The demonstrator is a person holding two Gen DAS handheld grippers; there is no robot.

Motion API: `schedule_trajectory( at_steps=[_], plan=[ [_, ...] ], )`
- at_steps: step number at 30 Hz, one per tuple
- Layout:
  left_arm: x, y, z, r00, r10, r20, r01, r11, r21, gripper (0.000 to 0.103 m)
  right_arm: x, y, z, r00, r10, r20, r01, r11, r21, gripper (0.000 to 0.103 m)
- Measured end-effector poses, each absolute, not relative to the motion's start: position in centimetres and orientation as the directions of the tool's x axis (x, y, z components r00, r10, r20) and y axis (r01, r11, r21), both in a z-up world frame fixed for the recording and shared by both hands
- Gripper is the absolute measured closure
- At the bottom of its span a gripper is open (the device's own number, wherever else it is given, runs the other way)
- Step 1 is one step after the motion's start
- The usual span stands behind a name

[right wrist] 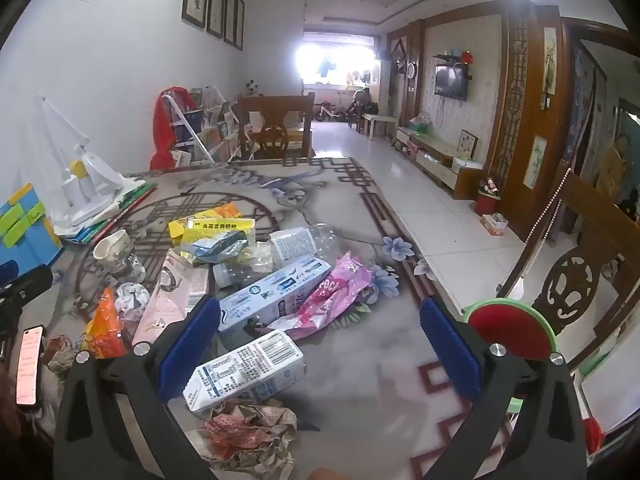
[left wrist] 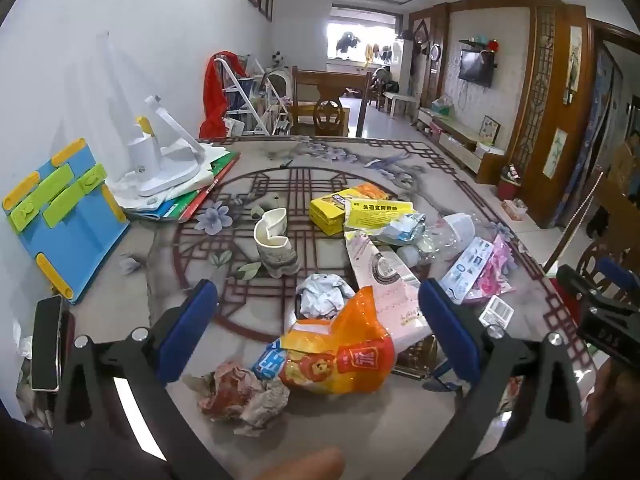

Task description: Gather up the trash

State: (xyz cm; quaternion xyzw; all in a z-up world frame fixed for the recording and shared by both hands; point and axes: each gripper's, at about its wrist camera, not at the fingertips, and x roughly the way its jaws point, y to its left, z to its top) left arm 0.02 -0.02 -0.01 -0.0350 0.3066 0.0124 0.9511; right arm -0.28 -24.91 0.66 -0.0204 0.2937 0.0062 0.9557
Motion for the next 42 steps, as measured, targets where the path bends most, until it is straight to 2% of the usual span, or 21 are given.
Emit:
schedule_trajectory(
  at_steps=[42],
  plan=[
    [0.3, 0.2, -0.8, 0.805, 0.017, -0.593, -0.048, 0.998, -0.037, 0.004, -0.2, -25.3, 0.7, 0.827, -0.004, -0.562, -0.014, 1.000, -0.028, 0.007]
  ],
)
